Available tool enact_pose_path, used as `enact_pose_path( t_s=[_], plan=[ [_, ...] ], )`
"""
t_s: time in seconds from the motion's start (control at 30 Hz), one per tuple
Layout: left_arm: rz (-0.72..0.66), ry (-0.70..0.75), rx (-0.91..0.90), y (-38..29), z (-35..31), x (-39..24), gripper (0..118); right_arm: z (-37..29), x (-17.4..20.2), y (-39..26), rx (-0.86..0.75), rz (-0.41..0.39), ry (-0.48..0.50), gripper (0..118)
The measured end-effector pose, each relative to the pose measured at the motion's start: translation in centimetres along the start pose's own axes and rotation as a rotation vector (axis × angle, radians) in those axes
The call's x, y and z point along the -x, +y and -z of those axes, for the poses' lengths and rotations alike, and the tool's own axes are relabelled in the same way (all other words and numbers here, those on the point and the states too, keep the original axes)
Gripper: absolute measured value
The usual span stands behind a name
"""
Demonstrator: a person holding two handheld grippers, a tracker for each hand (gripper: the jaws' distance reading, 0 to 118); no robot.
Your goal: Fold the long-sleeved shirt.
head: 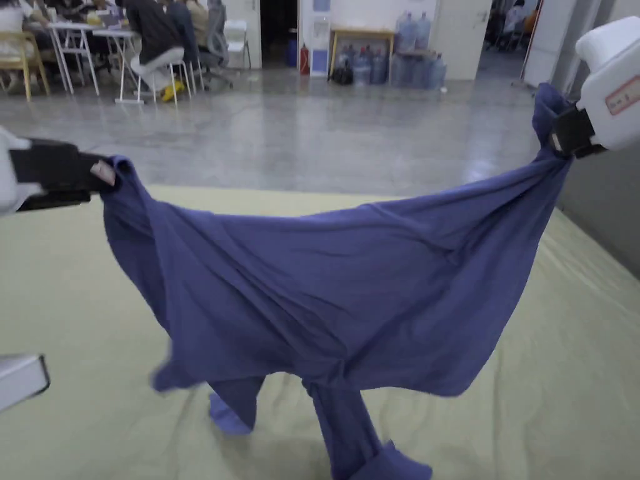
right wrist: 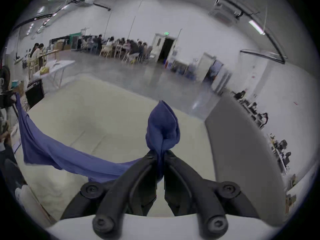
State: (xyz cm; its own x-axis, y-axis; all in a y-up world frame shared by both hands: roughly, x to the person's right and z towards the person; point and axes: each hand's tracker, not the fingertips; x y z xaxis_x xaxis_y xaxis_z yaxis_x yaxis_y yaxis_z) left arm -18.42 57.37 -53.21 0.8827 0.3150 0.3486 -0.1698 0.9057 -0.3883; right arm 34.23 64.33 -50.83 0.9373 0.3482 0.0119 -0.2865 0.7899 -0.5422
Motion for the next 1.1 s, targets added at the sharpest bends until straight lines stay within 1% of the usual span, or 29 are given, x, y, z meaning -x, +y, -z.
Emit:
enact_pose_path(
  t_s=[0.03, 0.1, 0.13, 0.17, 0.27, 0.33, 0.43, 0.47, 0.53, 0.67, 0.73, 0.8, 0.93, 1.03, 1.1],
  plan=[
    [0.015, -0.014, -0.018, 1.8, 1.0, -0.7, 0, 0.0, -0.5, 1.6, -0.004, -0.012, -0.019, 6],
    [0.013, -0.032, -0.034, 5.3, 3.0, -1.8, 0, 0.2, -1.9, 4.4, -0.011, 0.014, -0.048, 6],
    [0.003, -0.043, -0.028, 7.1, 4.2, -2.2, 0, 0.4, -2.6, 5.8, -0.014, 0.026, -0.080, 6],
    [0.003, -0.042, -0.032, 8.6, 5.1, -2.7, 0, 0.5, -3.3, 7.1, -0.015, 0.050, -0.092, 6],
    [0.010, -0.026, -0.040, 13.9, 8.4, -4.2, 0, 1.6, -5.6, 11.4, -0.021, 0.063, -0.133, 6],
    [-0.007, -0.022, -0.049, 16.8, 10.0, -5.1, 0, 1.8, -7.3, 14.0, -0.034, 0.120, -0.151, 6],
    [-0.025, 0.011, -0.083, 21.1, 11.8, -6.0, 0, 1.5, -9.2, 17.5, -0.069, 0.165, -0.167, 6],
    [-0.036, 0.016, -0.089, 22.4, 12.2, -6.3, 0, 1.3, -9.7, 18.5, -0.075, 0.184, -0.186, 6],
    [-0.044, 0.044, -0.137, 25.2, 12.7, -6.8, 0, -1.2, -9.1, 19.6, -0.102, 0.195, -0.203, 6],
    [-0.047, 0.066, -0.206, 30.0, 12.8, -7.7, 0, -2.6, -10.9, 23.4, -0.169, 0.213, -0.211, 6],
    [-0.053, 0.060, -0.233, 31.7, 12.7, -8.1, 0, -3.1, -11.5, 24.7, -0.196, 0.220, -0.216, 6],
    [-0.056, 0.066, -0.252, 33.0, 12.6, -8.5, 0, -3.2, -12.1, 25.4, -0.212, 0.245, -0.213, 6],
    [-0.067, 0.056, -0.286, 34.2, 12.3, -8.8, 0, -3.0, -12.7, 26.0, -0.232, 0.260, -0.208, 6],
    [-0.065, 0.036, -0.280, 33.3, 13.4, -8.2, 0, -1.3, -12.6, 25.0, -0.217, 0.255, -0.202, 6],
    [-0.026, 0.031, -0.236, 31.4, 14.9, -7.6, 0, 0.6, -12.3, 23.1, -0.200, 0.262, -0.163, 6]
  ],
)
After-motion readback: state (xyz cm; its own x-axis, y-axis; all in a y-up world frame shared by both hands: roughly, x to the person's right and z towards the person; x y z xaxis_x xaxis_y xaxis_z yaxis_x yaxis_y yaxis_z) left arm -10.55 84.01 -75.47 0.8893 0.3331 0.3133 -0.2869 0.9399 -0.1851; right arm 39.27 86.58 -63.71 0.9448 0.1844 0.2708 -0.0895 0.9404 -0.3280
